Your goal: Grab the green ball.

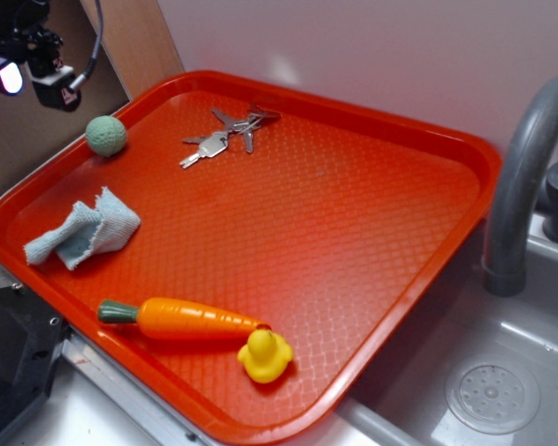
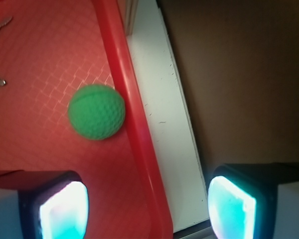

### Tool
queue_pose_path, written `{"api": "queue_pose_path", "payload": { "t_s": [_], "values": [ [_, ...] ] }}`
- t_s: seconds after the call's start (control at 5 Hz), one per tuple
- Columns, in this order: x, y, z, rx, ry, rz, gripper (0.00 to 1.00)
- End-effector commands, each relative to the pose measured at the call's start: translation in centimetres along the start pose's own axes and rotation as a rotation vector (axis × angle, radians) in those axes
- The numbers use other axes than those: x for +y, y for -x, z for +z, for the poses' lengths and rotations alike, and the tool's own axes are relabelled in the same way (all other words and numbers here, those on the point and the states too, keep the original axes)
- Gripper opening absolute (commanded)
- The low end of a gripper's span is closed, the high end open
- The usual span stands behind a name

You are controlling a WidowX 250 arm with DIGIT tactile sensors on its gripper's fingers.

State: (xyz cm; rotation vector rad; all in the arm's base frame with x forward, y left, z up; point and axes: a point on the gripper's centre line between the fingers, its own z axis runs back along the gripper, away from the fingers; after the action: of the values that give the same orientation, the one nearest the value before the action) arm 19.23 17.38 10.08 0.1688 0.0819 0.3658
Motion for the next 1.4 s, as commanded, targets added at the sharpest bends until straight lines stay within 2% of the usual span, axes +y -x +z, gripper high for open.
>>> {"api": "queue_pose_path", "payload": {
  "t_s": [0.0,0.2,0.6,0.8,1.2],
  "values": [
    [-0.3,-1.8,0.2,-0.043,0.163,0.360,1.00],
    [-2.0,-2.5,-0.6,-0.082,0.157,0.468,1.00],
    [-4.9,-3.4,-2.6,-0.104,0.096,0.492,1.00],
    [-4.9,-4.6,-3.0,-0.087,0.116,0.501,1.00],
    [-5.4,-5.3,-4.6,-0.095,0.078,0.488,1.00]
  ]
}}
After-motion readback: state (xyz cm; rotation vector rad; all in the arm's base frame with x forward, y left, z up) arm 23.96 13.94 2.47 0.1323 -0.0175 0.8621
